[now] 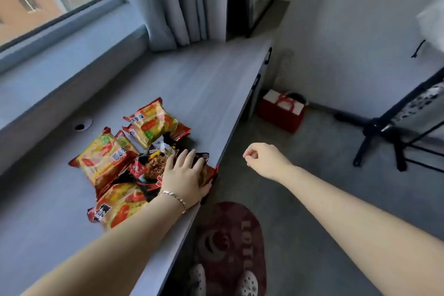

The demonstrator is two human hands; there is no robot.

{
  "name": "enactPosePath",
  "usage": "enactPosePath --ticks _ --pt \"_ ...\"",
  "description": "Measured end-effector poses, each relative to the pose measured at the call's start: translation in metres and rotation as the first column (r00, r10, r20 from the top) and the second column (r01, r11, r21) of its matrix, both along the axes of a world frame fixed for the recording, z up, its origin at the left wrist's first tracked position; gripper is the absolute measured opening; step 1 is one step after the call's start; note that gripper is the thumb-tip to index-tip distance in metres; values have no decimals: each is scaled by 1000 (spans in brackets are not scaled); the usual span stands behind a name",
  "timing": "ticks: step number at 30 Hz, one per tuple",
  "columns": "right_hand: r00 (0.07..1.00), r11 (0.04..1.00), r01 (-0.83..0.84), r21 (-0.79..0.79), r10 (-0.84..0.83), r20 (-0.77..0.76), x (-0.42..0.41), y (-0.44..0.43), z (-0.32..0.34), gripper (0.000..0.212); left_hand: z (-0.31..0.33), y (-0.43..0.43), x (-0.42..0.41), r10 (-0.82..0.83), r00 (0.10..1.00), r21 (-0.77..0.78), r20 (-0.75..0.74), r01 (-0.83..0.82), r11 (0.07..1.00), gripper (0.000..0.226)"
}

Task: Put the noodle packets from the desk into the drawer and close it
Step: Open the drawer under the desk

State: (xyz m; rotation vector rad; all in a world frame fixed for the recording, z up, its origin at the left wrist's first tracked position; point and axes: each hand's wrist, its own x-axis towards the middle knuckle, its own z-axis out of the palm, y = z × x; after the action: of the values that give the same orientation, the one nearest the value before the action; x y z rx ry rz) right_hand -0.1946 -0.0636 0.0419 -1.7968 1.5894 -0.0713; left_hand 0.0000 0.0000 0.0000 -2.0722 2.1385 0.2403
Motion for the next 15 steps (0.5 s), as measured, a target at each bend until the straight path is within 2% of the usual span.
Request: enactPosePath --ticks 3,6,10,15 --pt "1000 998 11 57 -11 -1 10 -1 -37 21 -16 1 1 -65 991 -53 118 71 996 77" --pt "1000 994 -18 110 18 2 25 4 -76 25 -32 -1 3 -105 981 -198 164 137 971 72" --pt "959 954 -257 154 272 -83 56 2 -136 41 -46 -3 9 -102 981 -338 167 154 929 65" --pt "801 837 -521 165 547 -245 75 1 -178 54 -56 -2 12 -83 982 -371 169 142 918 63"
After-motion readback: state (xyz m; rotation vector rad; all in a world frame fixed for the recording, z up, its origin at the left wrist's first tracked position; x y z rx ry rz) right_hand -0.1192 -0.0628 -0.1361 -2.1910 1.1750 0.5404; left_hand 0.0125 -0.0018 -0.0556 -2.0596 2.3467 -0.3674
